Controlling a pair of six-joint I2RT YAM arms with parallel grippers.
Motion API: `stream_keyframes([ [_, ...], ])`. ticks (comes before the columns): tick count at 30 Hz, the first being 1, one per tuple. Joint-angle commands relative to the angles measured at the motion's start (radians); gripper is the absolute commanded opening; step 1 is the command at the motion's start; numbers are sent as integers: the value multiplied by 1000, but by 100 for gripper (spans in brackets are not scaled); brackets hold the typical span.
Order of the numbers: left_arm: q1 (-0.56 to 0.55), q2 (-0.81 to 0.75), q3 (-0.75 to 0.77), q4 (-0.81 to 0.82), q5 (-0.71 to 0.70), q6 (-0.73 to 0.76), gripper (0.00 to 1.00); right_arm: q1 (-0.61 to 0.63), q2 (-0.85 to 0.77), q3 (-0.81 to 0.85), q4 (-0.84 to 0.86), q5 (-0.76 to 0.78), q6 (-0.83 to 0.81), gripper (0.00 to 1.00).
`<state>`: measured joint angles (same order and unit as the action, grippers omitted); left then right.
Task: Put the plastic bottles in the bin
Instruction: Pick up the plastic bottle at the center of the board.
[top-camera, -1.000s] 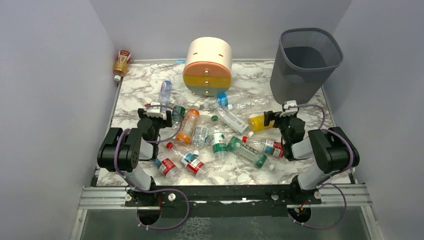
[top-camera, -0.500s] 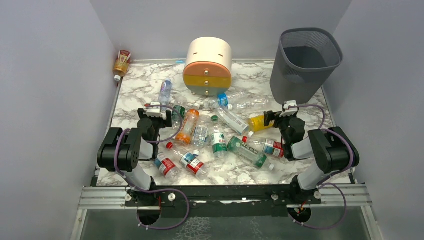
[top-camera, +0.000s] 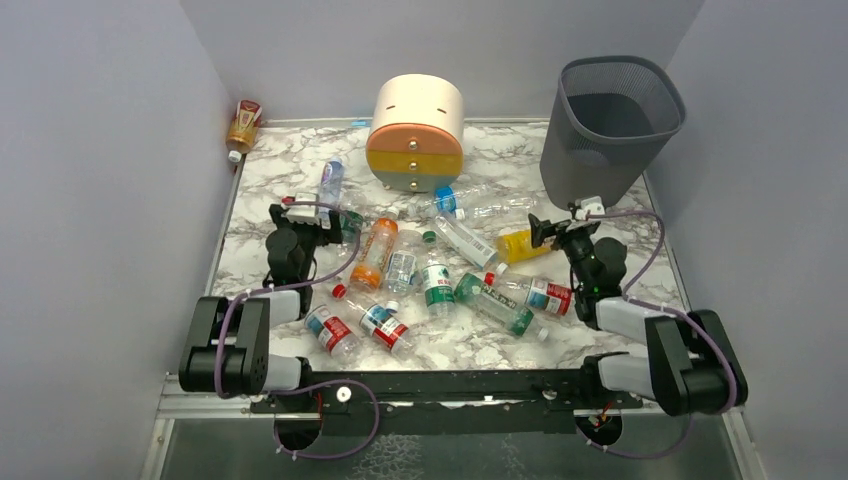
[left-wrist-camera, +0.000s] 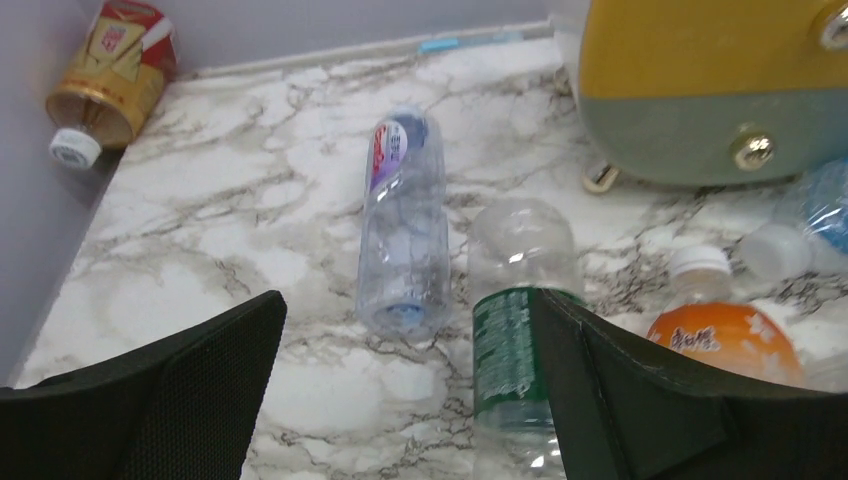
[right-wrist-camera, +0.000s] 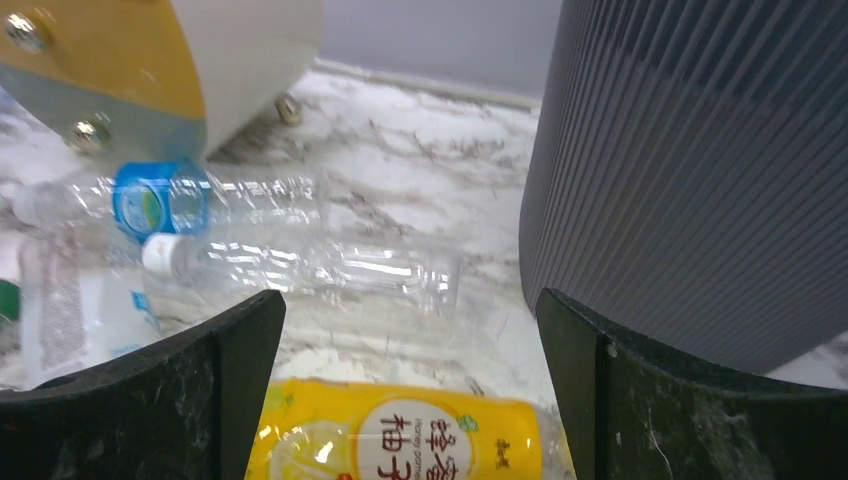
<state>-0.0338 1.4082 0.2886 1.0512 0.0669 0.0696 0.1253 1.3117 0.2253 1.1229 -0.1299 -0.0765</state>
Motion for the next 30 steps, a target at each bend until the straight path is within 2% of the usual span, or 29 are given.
stream_keyframes([
  [1, -20, -127, 36, -113, 21, -46, 99, 5, -171, 62, -177, -96, -26, 100],
  [6, -21, -212, 144, -265, 98, -144, 99, 5, -324, 200, -442, -172, -20, 100],
  [10, -23, -283, 241, -408, 178, -205, 99, 5, -397, 297, -579, -232, 4, 100],
  [13, -22, -345, 301, -482, 218, -264, 99, 5, -429, 396, -688, -224, 79, 100],
  [16, -23, -403, 399, -580, 252, -325, 99, 5, -429, 556, -882, -153, 230, 100],
  [19, -23, -424, 569, -789, 184, -407, 99, 5, -380, 784, -1174, -244, 252, 100],
  [21, -22, -409, 701, -970, 142, -457, 99, 4, -340, 899, -1308, -261, 270, 100],
  [23, -22, -380, 837, -1120, 222, -408, 99, 5, -314, 964, -1403, -207, 342, 100],
  [25, -22, -357, 918, -1204, 332, -356, 99, 5, -294, 996, -1451, -209, 382, 100],
  [28, -22, -379, 921, -1205, 367, -399, 99, 5, -255, 1025, -1474, -345, 386, 100],
  [30, -22, -398, 883, -1161, 455, -400, 99, 5, -236, 1010, -1455, -425, 391, 99],
])
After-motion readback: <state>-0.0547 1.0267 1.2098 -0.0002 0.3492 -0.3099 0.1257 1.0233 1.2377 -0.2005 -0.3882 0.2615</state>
